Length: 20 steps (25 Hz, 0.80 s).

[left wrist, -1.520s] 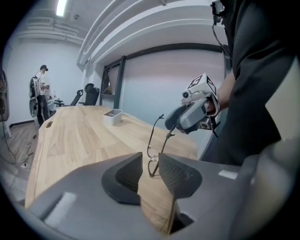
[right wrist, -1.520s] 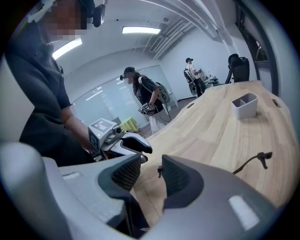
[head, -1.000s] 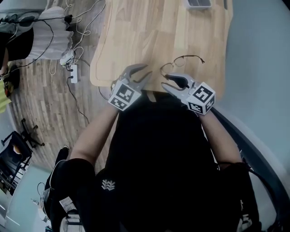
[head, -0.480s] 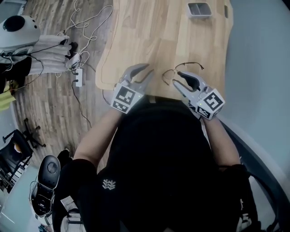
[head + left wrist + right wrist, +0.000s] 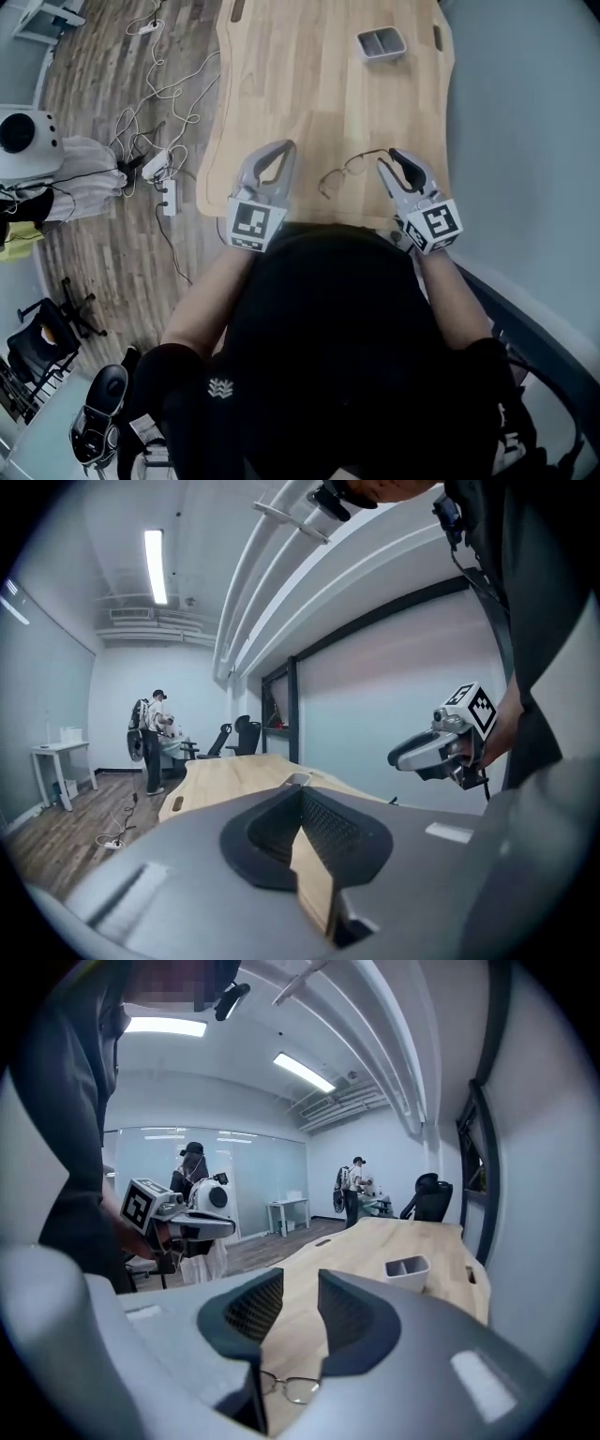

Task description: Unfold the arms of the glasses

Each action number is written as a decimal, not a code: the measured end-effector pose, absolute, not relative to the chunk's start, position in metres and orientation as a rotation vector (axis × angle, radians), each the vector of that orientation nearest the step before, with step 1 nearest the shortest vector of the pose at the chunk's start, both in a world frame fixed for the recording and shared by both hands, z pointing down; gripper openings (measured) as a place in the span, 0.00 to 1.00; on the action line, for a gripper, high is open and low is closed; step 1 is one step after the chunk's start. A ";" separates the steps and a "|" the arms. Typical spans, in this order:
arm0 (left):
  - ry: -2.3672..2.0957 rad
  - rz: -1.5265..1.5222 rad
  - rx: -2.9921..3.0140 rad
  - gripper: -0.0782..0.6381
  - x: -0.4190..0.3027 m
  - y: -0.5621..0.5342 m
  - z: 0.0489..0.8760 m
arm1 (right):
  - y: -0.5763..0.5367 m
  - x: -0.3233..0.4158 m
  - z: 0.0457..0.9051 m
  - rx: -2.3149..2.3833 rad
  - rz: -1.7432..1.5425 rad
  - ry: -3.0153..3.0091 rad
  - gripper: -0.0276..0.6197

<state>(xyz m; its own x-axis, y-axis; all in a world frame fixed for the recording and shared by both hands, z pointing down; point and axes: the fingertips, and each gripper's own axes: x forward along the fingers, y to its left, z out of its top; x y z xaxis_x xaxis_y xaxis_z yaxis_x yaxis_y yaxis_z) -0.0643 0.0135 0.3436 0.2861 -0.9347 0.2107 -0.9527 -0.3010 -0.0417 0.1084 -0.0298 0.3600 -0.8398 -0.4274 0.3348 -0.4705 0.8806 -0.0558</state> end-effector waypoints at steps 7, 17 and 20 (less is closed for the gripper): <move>-1.836 0.319 2.417 0.12 -0.061 0.017 0.341 | -0.051 0.138 0.367 0.831 0.311 -2.732 0.19; -1.773 0.411 2.393 0.12 -0.052 0.023 0.363 | -0.069 0.158 0.388 0.942 0.285 -2.637 0.04; -1.768 0.473 2.394 0.12 -0.049 0.020 0.366 | -0.070 0.163 0.391 0.944 0.299 -2.636 0.04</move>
